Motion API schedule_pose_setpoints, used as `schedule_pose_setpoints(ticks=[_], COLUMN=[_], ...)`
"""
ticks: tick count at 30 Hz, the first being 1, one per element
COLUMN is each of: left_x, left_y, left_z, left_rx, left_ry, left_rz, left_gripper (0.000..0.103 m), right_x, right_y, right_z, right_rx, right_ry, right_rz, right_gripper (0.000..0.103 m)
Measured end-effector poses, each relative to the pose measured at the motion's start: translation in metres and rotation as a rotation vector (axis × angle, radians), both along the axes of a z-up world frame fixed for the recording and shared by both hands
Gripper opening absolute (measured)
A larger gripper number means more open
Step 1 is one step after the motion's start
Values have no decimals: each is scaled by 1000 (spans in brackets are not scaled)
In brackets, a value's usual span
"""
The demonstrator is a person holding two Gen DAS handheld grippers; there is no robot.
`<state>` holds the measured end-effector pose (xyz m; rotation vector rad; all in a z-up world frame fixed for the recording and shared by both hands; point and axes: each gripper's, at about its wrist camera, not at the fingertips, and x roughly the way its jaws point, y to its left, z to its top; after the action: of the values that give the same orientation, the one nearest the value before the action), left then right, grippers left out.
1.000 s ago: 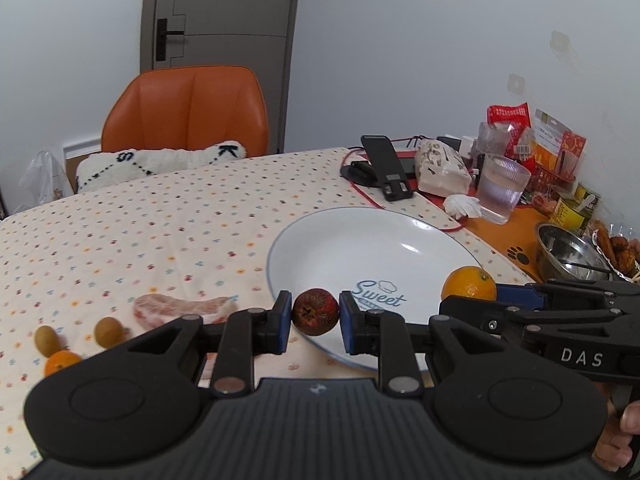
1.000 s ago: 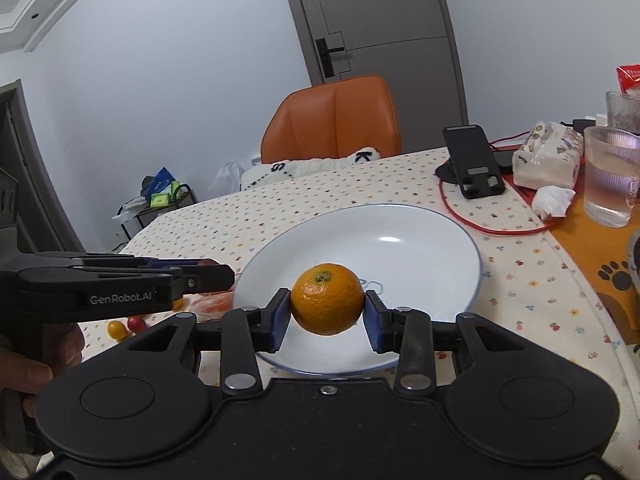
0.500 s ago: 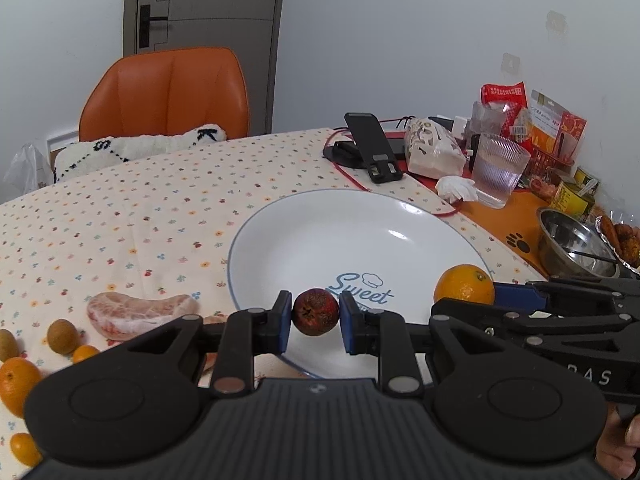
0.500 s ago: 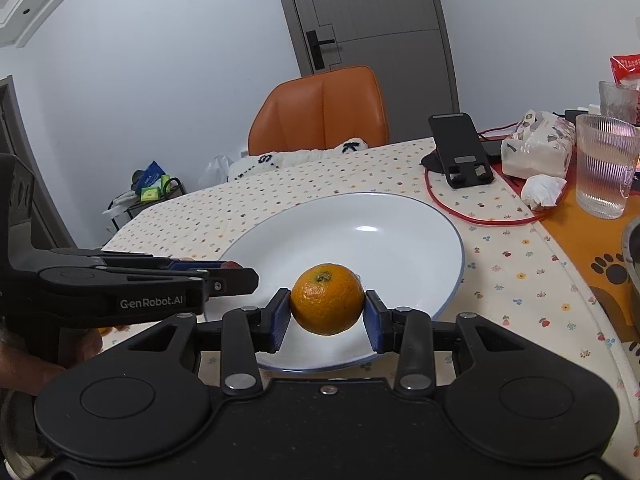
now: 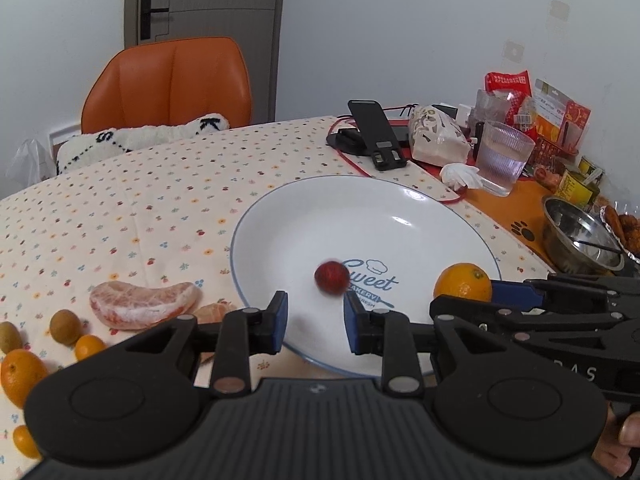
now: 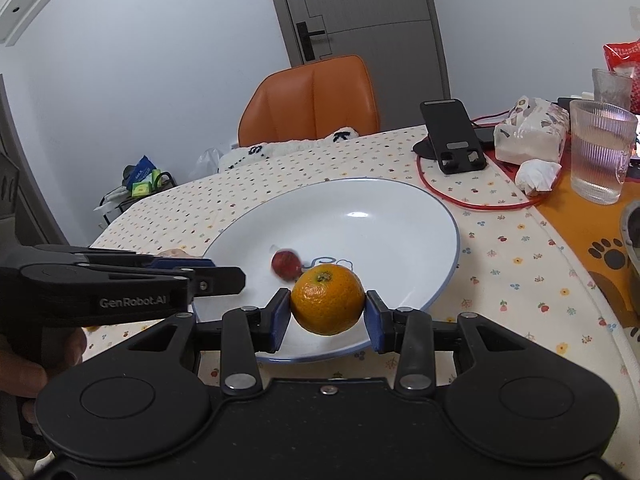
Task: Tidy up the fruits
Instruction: 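Open the left tool onto the plate while the right tool releases the mandarin there, then withdraw both open tools from the plate back toward the fruit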
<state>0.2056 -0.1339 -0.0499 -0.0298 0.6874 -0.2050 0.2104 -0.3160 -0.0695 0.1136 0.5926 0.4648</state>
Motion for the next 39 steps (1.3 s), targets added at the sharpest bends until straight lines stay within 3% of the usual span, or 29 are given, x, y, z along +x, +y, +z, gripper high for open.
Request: schedule_pose_setpoints(ticks=[2,6,9,15,17,23,29,39], left_x=[-3,-11,-20,-33,-38,-53,-63,-82], left_y=[5,9,16,33,40,61,78,106], left_z=[3,13,19,26,28,34,36,38], left_rx=[-21,-10,-12,-6,-2,-10,0,-29], left_ry=[-1,-22,-47,-53,-62,-90,-88,-101], left_rz=[3,35,52,106,130,182,236,278], left_gripper=[33,62,73,81,84,89,90,103], right_x=[-4,-8,-12,-21,-24,-30,-34,-37], right_y=[0,0,1,10,13,21,31,49], right_z=[4,10,12,18,21,26,29,30], right_rx=[1,5,10,17,28,48,73,85], right_ry=[-22,-35,-37,-59,-74,-98,-95,-87], right_rz=[-4,-7,-11,5,3,14,33,58], right_gripper=[42,42,46,64,78,97,103,103])
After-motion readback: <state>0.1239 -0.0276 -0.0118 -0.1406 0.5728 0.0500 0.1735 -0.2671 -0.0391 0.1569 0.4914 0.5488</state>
